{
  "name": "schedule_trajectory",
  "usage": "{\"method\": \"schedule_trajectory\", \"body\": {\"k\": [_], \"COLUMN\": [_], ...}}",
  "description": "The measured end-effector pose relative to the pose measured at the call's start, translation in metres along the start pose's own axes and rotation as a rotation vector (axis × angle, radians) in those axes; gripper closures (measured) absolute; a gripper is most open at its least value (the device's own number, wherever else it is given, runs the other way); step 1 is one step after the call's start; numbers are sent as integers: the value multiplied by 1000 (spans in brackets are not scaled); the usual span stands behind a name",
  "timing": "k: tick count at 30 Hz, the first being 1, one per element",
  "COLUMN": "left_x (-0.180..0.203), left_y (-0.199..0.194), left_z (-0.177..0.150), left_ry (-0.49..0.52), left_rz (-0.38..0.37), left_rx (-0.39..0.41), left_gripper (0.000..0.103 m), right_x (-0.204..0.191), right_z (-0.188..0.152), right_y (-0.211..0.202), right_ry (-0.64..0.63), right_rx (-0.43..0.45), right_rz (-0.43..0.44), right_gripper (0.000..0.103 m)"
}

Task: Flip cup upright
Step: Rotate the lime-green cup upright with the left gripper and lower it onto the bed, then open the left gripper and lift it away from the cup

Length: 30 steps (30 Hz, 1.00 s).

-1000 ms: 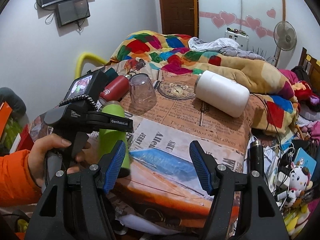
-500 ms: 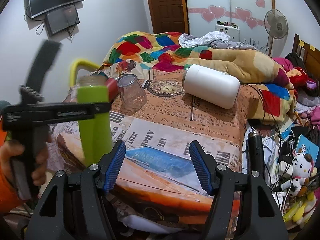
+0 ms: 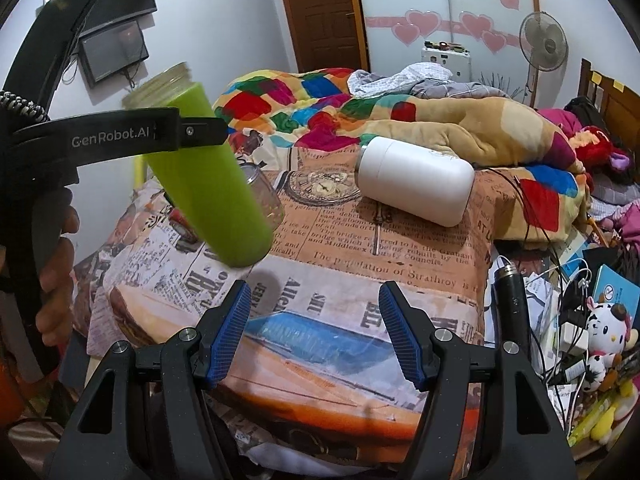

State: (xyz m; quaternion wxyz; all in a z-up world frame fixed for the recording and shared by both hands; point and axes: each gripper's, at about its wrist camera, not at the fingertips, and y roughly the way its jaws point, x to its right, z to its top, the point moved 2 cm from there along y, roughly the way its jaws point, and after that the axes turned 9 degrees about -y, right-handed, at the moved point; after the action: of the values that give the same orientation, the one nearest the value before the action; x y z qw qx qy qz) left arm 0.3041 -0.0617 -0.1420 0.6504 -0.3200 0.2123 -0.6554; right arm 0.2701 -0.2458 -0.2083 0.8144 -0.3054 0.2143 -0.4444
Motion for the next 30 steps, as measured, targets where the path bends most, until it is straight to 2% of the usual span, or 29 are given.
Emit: {"method": "schedule_trajectory", "body": {"k": [4,12,19,24,27,30], "left_x": [-2,-12,-6,-6,-10,-14], "left_y": [6,33,34,5,-25,-66], "left_z": [-11,-37,-37,-34,-32,-28], "left_ry": [6,-22,4,12,5,4], "left_rz": [2,10,17,-11,-56,-85], "left_rx": [-18,-111,-119,-89,-57,22], "left_gripper": [40,40,40,39,39,39], "right_x": [1,-3,-9,-10,-13,-16], "right_z": [0,-3,-2,5,11,20], "right_y": [0,2,-7,-23,-40,-66], "right_ry": [7,2,-19,-14,-3,1], "right_rx": [0,-9,1,41,83,153], "right_rz": [6,8,-6,-18,-19,-26], "right_gripper": [40,40,40,40,40,40]}}
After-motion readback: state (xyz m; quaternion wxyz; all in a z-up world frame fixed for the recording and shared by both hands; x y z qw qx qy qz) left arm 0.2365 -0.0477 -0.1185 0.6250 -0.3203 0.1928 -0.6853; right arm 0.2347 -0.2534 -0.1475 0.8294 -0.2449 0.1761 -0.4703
